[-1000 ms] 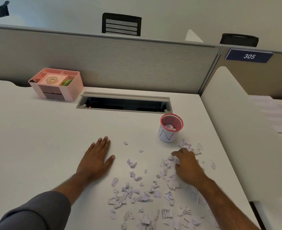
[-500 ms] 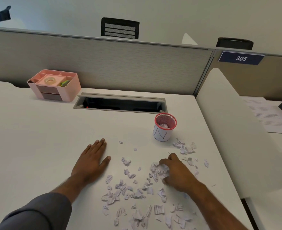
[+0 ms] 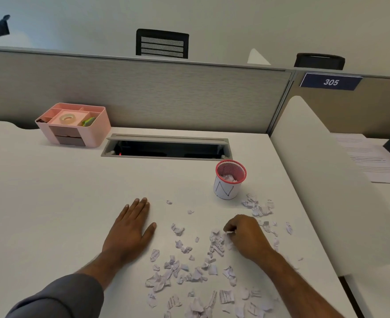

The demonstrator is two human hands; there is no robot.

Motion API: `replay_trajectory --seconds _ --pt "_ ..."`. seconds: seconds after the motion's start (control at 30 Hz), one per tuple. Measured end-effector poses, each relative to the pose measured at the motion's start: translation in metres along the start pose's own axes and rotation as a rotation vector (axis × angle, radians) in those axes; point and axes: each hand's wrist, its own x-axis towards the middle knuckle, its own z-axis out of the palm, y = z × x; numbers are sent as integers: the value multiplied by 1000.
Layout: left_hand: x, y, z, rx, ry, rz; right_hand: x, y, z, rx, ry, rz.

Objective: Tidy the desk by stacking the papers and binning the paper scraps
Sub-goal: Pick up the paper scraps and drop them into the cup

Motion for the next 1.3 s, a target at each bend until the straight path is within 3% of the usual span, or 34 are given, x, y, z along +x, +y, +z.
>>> replay_trajectory --seconds 0.17,0.3,0.53,0.7,1.03,1.13,1.3 --pt "-2 1 -2 -14 20 29 11 -16 -44 390 96 63" --pt "-1 -1 -1 -19 12 40 38 -35 -82 496 200 22" --pt "0 0 1 -45 8 20 89 -56 -104 242 375 -36" --pt "1 0 0 -53 13 11 100 -57 -92 98 272 6" --pt "1 -1 1 -51 8 -1 72 -47 -85 170 529 -174" --pt "1 -1 0 -51 8 -3 52 -38 -60 166 403 -201" --pt "1 -1 0 -60 3 -5 20 -18 -6 -118 -120 -202"
